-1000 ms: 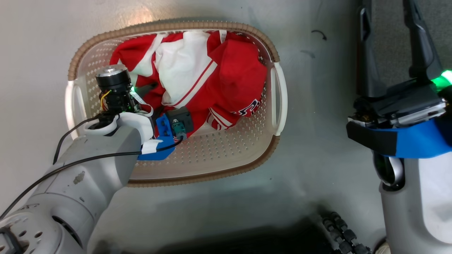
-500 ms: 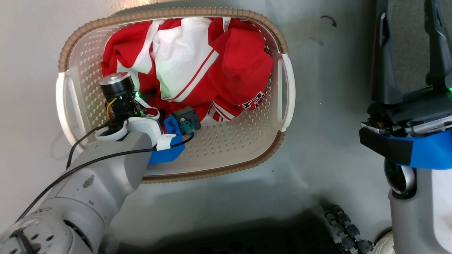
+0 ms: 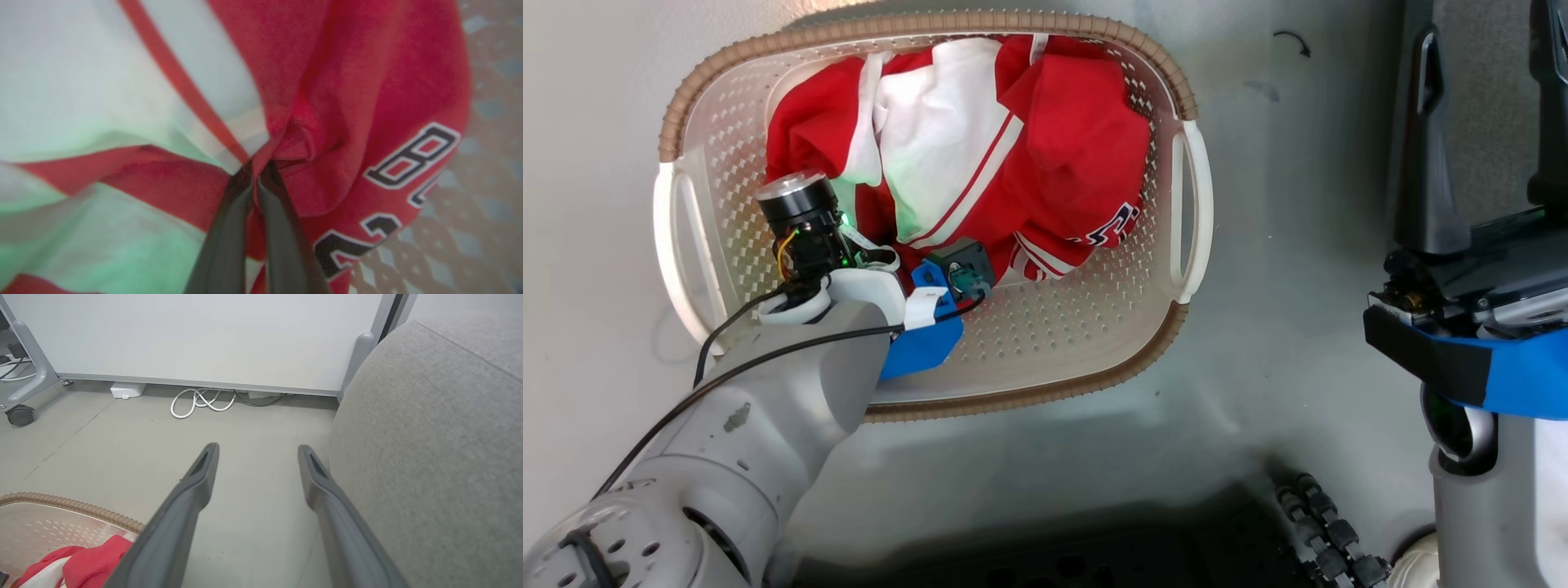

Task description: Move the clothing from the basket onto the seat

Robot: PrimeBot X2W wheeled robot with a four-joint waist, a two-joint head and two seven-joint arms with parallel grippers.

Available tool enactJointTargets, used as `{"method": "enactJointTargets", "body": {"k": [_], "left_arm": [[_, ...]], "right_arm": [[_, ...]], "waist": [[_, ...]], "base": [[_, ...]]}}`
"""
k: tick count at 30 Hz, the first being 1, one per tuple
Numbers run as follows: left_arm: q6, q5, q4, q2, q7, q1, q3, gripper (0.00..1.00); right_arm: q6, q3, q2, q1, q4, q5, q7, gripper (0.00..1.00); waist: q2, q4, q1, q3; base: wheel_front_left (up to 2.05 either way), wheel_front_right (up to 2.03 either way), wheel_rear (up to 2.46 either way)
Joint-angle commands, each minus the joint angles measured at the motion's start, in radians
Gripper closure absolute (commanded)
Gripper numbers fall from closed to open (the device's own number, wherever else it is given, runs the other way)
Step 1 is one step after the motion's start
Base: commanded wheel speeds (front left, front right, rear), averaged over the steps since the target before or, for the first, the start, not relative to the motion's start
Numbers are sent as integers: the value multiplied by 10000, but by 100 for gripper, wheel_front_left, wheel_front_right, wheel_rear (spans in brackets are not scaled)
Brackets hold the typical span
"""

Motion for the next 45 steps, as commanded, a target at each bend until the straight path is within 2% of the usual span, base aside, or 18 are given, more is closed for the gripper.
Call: {"method": "enactJointTargets", "body": {"k": [1,7,15,27,36,45], "left_arm": [[-57,-92,24,77,-92,-182,-1,100],[-59,-543,17,158,-678,-320,-27,100],[-62,-1029,-84,581,-1962,-44,-152,100],[-63,-1978,-96,515,-3420,323,-2,100],[46,-2630,-98,359,-4013,937,404,100],[194,-3295,-959,672,-4145,1687,1077,100]], "right_arm": [[5,-8,-38,-34,-58,-37,-31,0],[5,5,-37,-235,94,86,-31,0],[5,126,-38,-502,473,237,-31,0],[5,156,-38,-299,1079,353,-31,0],[5,89,-38,252,1545,370,-31,0],[5,31,-40,952,1961,426,-31,0]], "waist": [[0,-8,-1,-55],[0,11,-1,-379],[0,201,-1,-1258],[0,520,-1,-3124],[0,748,-1,-4847],[0,975,-1,-6453]], "base": [[0,0,0],[0,0,0],[0,0,0],[0,0,0],[0,0,0],[0,0,0]]}}
